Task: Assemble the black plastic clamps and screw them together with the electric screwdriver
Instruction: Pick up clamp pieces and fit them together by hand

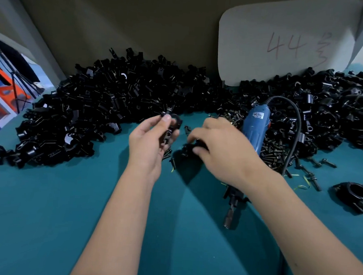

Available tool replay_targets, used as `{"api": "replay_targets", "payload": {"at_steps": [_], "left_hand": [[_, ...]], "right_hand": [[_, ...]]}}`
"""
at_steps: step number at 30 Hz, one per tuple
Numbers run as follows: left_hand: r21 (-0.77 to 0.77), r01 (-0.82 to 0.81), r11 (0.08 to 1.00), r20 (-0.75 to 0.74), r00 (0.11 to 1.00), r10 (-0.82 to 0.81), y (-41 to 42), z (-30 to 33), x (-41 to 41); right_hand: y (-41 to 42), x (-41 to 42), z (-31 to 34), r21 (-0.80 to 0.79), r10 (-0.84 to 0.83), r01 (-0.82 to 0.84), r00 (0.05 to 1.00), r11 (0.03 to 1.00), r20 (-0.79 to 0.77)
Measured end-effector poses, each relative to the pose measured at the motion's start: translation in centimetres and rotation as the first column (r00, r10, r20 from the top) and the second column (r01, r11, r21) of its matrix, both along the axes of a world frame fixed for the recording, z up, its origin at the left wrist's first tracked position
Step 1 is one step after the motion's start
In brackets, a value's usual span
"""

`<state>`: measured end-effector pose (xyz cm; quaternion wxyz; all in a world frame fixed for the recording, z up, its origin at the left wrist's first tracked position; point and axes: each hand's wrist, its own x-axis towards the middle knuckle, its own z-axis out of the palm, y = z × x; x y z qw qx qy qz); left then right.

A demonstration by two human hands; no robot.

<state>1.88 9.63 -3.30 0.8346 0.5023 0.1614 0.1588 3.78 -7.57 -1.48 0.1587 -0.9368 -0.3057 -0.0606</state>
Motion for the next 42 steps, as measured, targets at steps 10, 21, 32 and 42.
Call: {"api": "replay_targets", "payload": {"at_steps": [10, 21, 32, 42], "left_hand": [[-0.175, -0.044, 0.984, -0.028, 0.999, 0.04, 1.0, -0.3, 0.3], [0.015, 0.091, 0.996, -0.018, 0.996, -0.091, 0.0, -0.1, 0.0], [0.136, 0.262, 0.956, 0.023, 0.963, -0.267, -2.8, 0.0, -0.5], [0.079, 0.314, 0.946, 0.032, 0.948, -0.317, -3.4, 0.1, -0.7]], "right_hand": [[1.0, -0.8, 0.2, -0.177, 0.165, -0.174, 0.984, 0.969, -0.063], [-2.7, 1.2, 1.7, 0.525, -0.153, 0.195, 0.981, 0.828, -0.123], [-2.4, 1.4, 0.9, 0.741, -0.086, 0.243, 0.966, 0.627, -0.243], [-3.1, 1.8, 1.1, 0.682, -0.064, 0.182, 0.979, 0.708, -0.195]]}}
